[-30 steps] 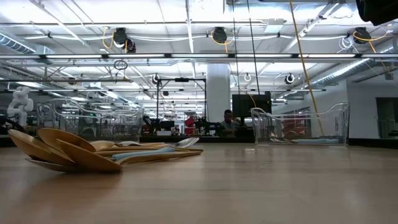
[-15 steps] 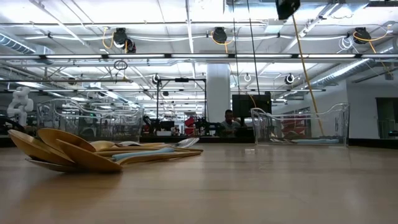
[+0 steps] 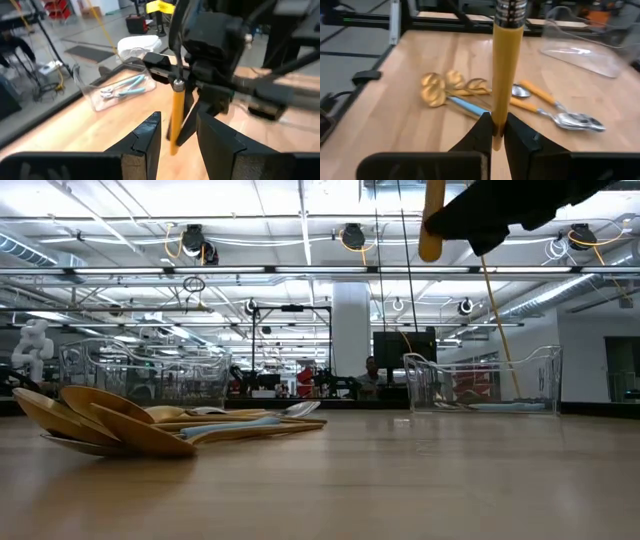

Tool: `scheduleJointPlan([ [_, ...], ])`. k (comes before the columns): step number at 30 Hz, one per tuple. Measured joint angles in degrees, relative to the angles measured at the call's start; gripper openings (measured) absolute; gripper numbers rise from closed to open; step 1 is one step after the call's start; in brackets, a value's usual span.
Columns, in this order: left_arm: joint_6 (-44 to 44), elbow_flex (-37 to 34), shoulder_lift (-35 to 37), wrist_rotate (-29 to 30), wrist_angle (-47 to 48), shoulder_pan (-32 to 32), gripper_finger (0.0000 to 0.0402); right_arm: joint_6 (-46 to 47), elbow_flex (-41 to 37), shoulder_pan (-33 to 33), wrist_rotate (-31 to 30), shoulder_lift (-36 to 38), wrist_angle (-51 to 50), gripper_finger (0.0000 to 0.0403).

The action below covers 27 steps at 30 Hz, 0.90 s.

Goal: Sort silverware by color (type)
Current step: Put the yellow spoon into the top left transparent bin

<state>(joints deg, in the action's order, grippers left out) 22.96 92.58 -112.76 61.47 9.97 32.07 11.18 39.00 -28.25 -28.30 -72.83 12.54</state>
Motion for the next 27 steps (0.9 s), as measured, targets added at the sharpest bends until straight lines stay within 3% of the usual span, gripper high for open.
scheduleJointPlan([
  [5,1.65,-0.01,-3.87,0.93,-3.57,-0.87,0.0124,-0.14,0.0,0.02,-2.03,-0.26,0.1,0.0022],
  [11,-0.03,-0.06,-7.42,7.96,-7.61,-1.09,0.0132,-0.48,0.02,0.02,-3.69,-0.88,-0.35,0.0024],
  [22,3.51,-0.05,-7.9,8.55,-10.49,-1.96,0.0269,-0.96,0.0,0.11,-4.48,-2.41,0.05,0.0026],
  [27,2.26,-0.04,-10.07,8.64,-12.13,-2.71,0.0293,-1.35,0.0,0.11,-4.76,-2.43,0.95,0.0026],
])
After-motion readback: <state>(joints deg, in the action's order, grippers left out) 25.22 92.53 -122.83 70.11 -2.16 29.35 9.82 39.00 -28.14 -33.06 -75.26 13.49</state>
